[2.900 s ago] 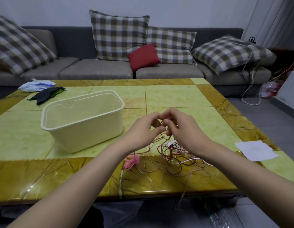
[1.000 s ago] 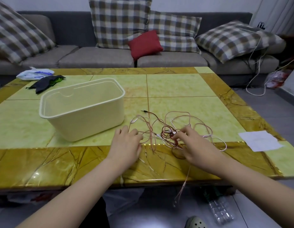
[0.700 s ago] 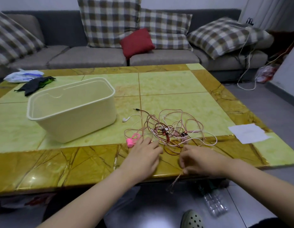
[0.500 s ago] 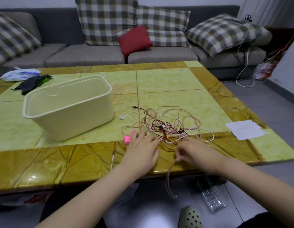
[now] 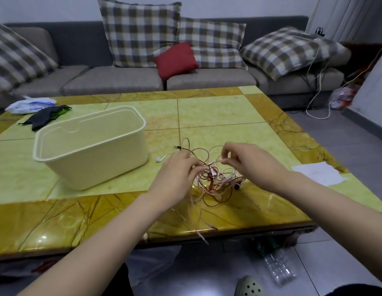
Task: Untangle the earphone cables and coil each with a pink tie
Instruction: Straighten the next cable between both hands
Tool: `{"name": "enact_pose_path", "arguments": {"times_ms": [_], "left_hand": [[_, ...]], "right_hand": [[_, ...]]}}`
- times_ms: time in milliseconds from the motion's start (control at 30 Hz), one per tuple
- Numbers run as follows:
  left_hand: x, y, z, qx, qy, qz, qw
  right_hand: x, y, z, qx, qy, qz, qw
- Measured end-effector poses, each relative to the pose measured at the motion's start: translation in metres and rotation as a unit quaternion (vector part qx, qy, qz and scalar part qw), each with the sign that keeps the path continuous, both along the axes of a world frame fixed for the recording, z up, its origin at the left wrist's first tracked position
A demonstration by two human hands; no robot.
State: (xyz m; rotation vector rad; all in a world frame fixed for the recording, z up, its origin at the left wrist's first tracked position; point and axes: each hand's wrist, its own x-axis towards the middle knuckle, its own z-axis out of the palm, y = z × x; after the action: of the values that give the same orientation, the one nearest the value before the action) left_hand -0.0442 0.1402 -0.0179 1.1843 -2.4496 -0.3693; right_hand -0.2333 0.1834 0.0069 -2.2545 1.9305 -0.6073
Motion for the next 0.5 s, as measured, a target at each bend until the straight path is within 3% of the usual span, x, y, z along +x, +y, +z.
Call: {"name": "enact_pose_path", "arguments": {"times_ms": [300,367,500], "left_hand": [[0.010,-0.011,0.013,0.022,0.021,0.041,0.999],[0.009,-0.010,0.012,0.037,0.037,0.035,0.998],[0.010,-0.012,0.016,0.044,0.073,0.006,0.996]], "right_hand": [[-0.005,-0.038,0.035,-0.161,-0.101,-0.118,0.975],[0.002,-0.043,0.032,-0.146,-0.087,-0.130,0.977],[0.016,-0.041,0.013,-0.019,0.020,-0.109,0.994]]}}
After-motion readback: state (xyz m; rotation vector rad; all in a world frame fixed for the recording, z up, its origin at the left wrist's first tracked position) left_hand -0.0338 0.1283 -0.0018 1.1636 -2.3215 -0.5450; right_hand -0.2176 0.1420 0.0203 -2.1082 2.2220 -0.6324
